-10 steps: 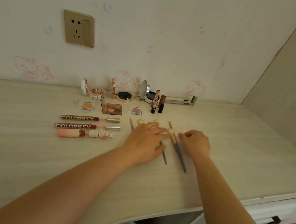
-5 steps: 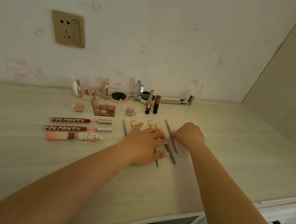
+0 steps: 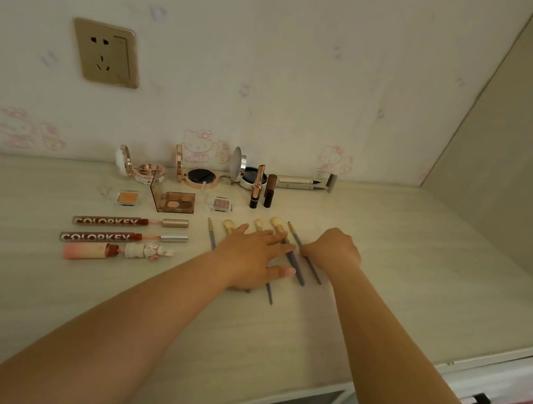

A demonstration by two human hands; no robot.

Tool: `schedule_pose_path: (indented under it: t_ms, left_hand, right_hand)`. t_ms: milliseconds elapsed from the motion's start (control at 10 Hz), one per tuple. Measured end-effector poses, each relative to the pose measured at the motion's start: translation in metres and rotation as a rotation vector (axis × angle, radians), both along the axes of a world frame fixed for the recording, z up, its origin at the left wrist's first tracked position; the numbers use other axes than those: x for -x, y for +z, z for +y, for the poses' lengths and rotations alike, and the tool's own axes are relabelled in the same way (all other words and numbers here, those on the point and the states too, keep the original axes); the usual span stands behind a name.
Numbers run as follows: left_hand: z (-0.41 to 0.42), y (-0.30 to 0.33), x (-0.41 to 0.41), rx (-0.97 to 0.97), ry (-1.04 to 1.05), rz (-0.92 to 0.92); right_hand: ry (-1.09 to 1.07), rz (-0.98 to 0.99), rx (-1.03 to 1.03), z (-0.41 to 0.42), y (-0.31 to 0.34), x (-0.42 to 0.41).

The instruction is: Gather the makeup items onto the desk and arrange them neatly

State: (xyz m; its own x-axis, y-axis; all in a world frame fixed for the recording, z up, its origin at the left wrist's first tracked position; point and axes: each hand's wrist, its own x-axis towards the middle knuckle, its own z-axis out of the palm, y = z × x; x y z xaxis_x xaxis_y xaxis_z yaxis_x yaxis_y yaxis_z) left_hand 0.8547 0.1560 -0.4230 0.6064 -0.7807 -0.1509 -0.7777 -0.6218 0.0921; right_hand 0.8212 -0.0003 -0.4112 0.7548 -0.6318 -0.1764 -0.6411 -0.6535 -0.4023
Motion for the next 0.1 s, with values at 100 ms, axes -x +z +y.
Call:
schedule_pose_path:
  t_ms: [100]
  left_hand:
    - [0.0046,0.0033,0.0060,0.220,0.041,0.074]
  right_hand:
    - [0.090,-0.019,-0.093,-0.0045,-0.0061,0.0066]
